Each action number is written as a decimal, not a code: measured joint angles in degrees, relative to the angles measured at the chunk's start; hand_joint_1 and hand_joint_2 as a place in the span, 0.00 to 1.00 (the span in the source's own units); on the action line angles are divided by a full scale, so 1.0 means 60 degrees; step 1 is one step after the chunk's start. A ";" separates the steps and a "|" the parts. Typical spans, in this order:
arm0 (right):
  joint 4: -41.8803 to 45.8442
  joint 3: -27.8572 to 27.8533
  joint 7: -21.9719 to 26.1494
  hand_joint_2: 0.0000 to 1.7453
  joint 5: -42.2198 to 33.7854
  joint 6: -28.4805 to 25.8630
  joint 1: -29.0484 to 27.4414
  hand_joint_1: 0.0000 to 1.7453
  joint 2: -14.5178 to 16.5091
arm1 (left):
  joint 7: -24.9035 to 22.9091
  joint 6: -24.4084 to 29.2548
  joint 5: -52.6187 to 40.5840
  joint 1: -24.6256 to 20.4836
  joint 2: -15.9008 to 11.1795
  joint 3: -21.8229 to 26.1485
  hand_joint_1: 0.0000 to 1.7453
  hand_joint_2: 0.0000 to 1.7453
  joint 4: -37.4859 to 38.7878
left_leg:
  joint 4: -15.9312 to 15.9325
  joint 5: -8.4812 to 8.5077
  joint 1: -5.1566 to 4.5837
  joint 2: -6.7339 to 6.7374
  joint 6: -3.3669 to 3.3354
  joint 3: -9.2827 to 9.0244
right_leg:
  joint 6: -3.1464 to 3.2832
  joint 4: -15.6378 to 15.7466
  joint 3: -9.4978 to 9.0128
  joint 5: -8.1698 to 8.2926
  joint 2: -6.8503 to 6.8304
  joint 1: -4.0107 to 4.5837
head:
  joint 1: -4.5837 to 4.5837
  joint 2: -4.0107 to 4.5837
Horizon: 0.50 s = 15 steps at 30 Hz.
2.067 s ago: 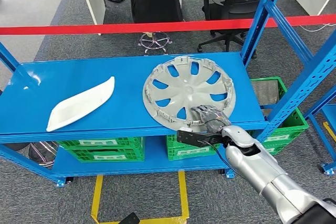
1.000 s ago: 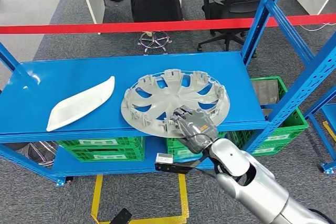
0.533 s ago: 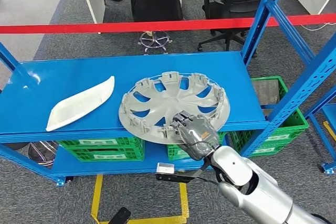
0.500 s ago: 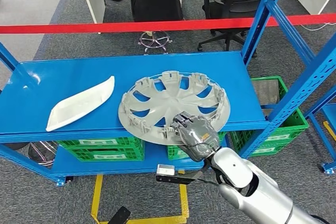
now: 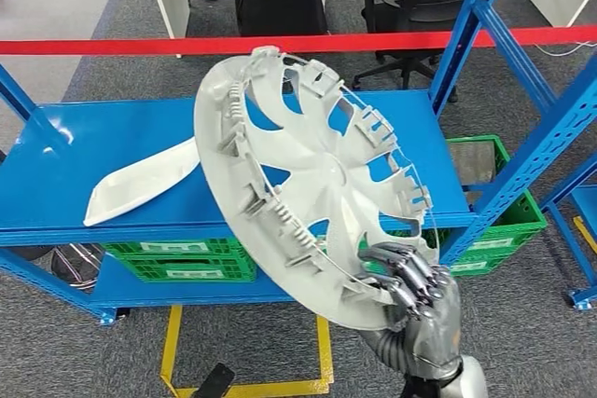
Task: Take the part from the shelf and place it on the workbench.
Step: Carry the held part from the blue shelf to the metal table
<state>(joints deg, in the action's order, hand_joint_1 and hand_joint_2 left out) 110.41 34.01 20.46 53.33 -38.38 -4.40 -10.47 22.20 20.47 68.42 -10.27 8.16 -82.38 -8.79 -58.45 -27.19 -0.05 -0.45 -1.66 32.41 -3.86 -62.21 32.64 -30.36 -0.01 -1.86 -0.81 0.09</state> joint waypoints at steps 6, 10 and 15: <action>0.0640 -0.0768 0.1169 1.00 -0.0670 0.0002 -0.0434 1.00 0.0519 | 0.0059 0.0024 0.0053 -0.0005 0.0036 -0.0005 0.00 1.00 0.0035 | -0.0489 -0.0246 -0.0004 0.0000 0.0326 0.0318 | 0.0482 0.0302 0.0069 0.0128 0.0049 0.0012 | 0.0009 0.0000; 0.0760 -0.0886 0.1536 1.00 -0.1592 0.0008 -0.0587 1.00 0.0639 | 0.0140 0.0060 0.0112 -0.0003 0.0043 -0.0010 0.00 1.00 0.0037 | -0.2459 -0.1702 0.0039 0.0006 0.0456 0.0819 | 0.0676 0.0309 0.0449 0.0423 -0.0007 0.0053 | -0.0033 0.0000; 0.0829 -0.0902 0.2060 1.00 -0.2772 0.0071 -0.0856 1.00 0.0742 | 0.0158 0.0100 0.0150 -0.0013 0.0047 -0.0024 0.00 1.00 0.0039 | -0.1017 -0.0952 -0.0034 0.0005 0.0169 -0.0580 | 0.0640 0.0304 0.0925 0.0851 -0.0031 0.0160 | -0.0027 0.0000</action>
<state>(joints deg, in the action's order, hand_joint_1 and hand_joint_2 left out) 115.39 28.59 32.82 36.70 -37.95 -9.54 -6.02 23.15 21.08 69.32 -10.35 8.44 -82.52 -8.56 -64.55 -32.90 -0.26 -0.42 -0.65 28.93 -0.02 -60.39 38.19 -25.26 -0.20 -0.90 -0.97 0.09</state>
